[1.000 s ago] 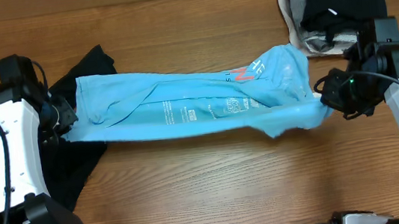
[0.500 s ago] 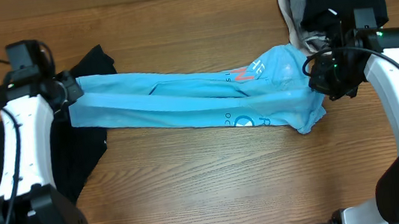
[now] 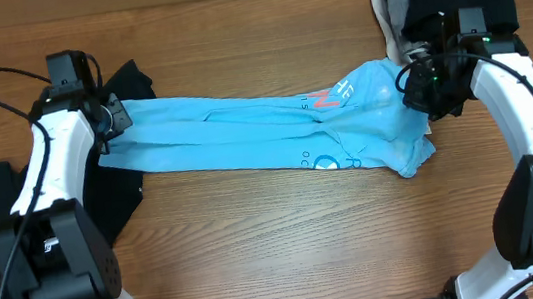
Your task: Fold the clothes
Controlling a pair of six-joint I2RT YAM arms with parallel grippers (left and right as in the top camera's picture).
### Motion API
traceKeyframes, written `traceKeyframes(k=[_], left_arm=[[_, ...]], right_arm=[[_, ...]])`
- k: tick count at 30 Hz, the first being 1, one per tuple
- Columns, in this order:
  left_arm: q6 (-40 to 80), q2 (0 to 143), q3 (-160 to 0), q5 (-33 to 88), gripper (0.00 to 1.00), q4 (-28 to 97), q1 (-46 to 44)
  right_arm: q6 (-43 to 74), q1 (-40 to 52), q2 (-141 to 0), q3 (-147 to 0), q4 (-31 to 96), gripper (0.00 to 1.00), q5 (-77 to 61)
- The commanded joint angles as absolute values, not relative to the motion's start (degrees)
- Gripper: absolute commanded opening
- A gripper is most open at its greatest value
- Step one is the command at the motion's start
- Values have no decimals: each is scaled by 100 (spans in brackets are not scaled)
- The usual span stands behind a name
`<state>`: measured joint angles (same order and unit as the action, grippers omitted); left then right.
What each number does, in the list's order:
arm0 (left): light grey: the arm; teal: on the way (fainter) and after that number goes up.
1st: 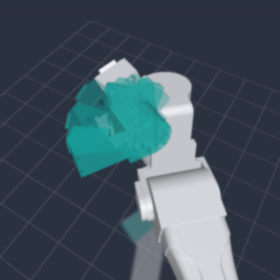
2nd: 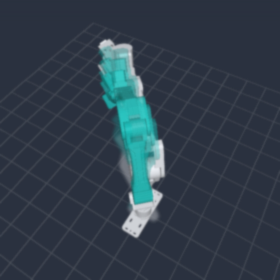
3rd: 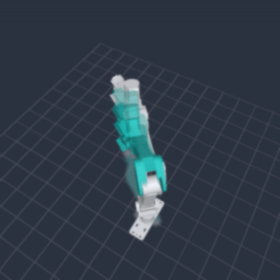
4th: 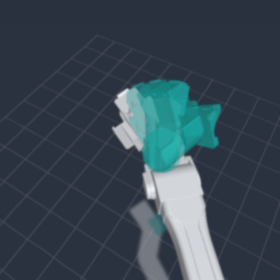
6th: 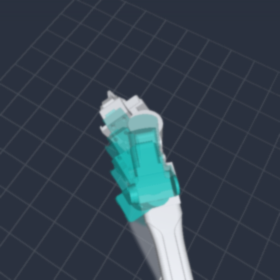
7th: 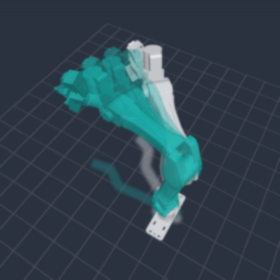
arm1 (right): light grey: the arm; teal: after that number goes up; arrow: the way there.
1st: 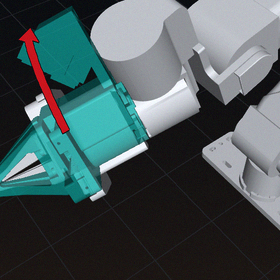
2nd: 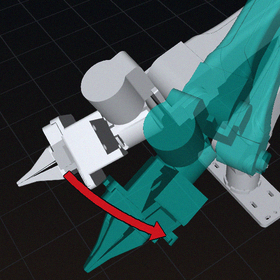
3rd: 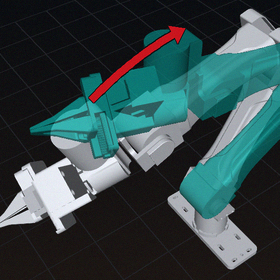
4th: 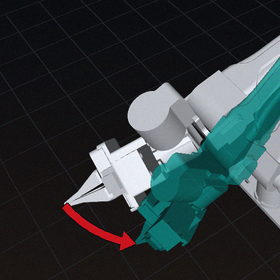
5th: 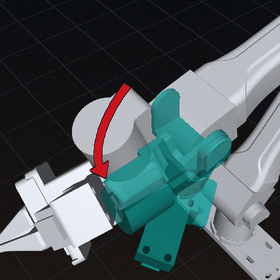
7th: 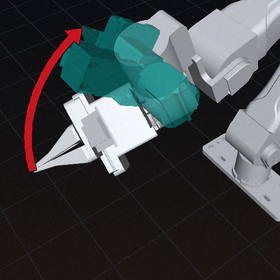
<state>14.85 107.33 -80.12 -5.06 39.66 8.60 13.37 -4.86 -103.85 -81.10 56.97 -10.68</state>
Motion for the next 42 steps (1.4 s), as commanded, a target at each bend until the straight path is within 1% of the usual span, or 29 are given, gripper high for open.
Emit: traceKeyframes(k=[1, 2, 3, 4, 6, 7, 8, 10, 17, 23, 32, 42], left_arm=[[1546, 10901, -7983, -659, 16, 3839, 871], [1546, 10923, -7983, -659, 25, 3774, 871], [1546, 10930, -7983, -659, 32, 3739, 871], [1546, 10930, -7985, -661, 54, 3717, 871], [1544, 10930, -7988, -661, 77, 3708, 875], [1546, 10927, -7988, -659, 87, 3717, 891], [1546, 10927, -8001, -657, 93, 3747, 913], [1549, 10927, -8095, -631, 100, 3900, 963], [1369, 10927, -9035, -355, 100, 5162, 1083], [1173, 10927, -9721, -93, 100, 5940, 1031], [1076, 10927, -9863, -16, 100, 6152, 965], [1066, 10927, -9863, -16, 100, 6152, 961]], right_arm=[[1192, -521, -10396, -8211, 5505, 4, -1125], [1116, -521, -10396, -8211, 5424, 4, -1129], [1011, -521, -10396, -8211, 5411, 7, -1166], [860, -521, -10396, -8211, 5428, 29, -1212], [681, -523, -10396, -8211, 5564, 71, -1205], [617, -523, -10396, -8211, 5640, 81, -1210], [580, -523, -10396, -8211, 5732, 88, -1199], [569, -528, -10396, -8211, 5913, 93, -1070], [602, -528, -10396, -8123, 6189, 100, -908], [773, -528, -10396, -7782, 5889, 100, -913], [744, -528, -10401, -7516, 5463, 100, -908], [725, -528, -10407, -6855, 4718, 100, -1063]])
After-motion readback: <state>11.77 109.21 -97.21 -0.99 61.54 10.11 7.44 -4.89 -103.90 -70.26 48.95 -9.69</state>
